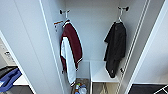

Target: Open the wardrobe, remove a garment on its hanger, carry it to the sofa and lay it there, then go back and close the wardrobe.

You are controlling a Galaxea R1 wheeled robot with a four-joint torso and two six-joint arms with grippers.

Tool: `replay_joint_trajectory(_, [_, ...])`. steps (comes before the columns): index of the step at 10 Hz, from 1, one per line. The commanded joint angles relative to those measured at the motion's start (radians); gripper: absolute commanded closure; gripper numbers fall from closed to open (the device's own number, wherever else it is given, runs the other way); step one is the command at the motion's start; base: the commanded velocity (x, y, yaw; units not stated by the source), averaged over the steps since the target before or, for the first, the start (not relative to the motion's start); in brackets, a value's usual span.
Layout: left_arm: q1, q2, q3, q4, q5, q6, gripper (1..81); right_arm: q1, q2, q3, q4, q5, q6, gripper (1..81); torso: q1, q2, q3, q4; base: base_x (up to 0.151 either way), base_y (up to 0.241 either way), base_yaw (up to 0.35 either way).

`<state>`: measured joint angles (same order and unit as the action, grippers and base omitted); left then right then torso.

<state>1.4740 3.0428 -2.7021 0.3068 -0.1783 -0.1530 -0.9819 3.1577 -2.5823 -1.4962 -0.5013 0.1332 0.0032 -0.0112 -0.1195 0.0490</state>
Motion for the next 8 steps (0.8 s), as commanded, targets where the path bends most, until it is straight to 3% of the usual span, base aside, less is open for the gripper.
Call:
replay_joint_trajectory(1, [-0.039,0.007,0.004,0.008,0.043,0.009,1.0,0.157,0.009,0.001,-0.049,-0.109,0.071,1.0,0.0,0.0,0.0,0.0,0.0,0.0,0.0])
replay_joint_trajectory(3, [-0.039,0.025,0.002,0.02,0.043,0.018,1.0,0.168,-0.019,-0.001,-0.096,-0.203,0.174,1.0,0.0,0.0,0.0,0.0,0.0,0.0,0.0])
replay_joint_trajectory(7, [-0.039,0.027,0.007,0.02,0.037,0.018,1.0,0.18,-0.121,-0.002,-0.096,-0.318,0.374,1.0,0.0,0.0,0.0,0.0,0.0,0.0,0.0])
replay_joint_trajectory(8, [-0.037,0.03,0.007,0.021,0.034,0.02,1.0,0.176,-0.147,-0.002,-0.09,-0.347,0.394,1.0,0.0,0.0,0.0,0.0,0.0,0.0,0.0])
